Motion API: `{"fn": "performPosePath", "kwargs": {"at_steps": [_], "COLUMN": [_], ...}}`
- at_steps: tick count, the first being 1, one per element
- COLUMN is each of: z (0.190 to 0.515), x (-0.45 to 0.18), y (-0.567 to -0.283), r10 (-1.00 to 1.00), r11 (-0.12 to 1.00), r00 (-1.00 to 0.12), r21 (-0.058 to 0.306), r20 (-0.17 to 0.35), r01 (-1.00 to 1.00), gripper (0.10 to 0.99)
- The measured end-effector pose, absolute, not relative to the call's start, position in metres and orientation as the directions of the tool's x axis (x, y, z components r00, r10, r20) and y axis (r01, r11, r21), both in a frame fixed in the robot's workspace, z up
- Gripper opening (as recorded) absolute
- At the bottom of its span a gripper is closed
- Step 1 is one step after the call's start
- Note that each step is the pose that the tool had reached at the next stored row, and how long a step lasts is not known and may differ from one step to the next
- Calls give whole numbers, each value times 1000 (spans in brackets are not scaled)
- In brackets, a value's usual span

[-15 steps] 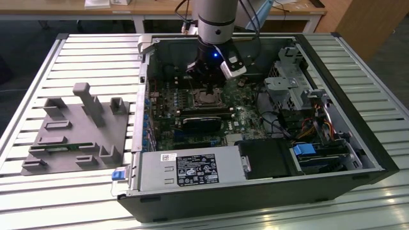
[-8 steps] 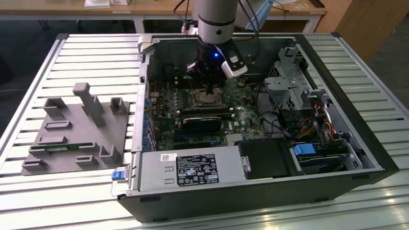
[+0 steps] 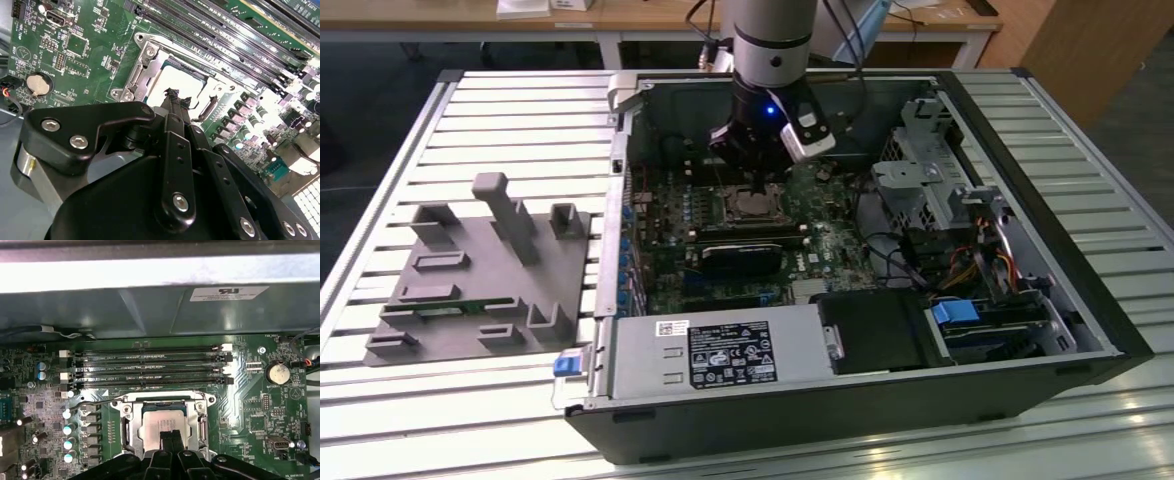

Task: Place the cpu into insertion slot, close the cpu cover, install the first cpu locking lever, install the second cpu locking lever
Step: 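Close the cpu cover, then install the first cpu locking lever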

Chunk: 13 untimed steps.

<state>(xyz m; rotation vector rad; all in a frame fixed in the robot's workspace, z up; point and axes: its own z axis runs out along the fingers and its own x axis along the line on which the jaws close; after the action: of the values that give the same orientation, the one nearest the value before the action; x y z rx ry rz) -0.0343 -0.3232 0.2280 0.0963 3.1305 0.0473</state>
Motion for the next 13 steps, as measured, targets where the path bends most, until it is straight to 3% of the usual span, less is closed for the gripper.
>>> {"fn": "performPosePath", "kwargs": {"at_steps": [13], "z": [228], "x": [-34], "y": [-323], "r10": [64], "r11": [998], "r00": [-998], "r21": [30], "r20": [-8], "r01": [64], "gripper": [106]}}
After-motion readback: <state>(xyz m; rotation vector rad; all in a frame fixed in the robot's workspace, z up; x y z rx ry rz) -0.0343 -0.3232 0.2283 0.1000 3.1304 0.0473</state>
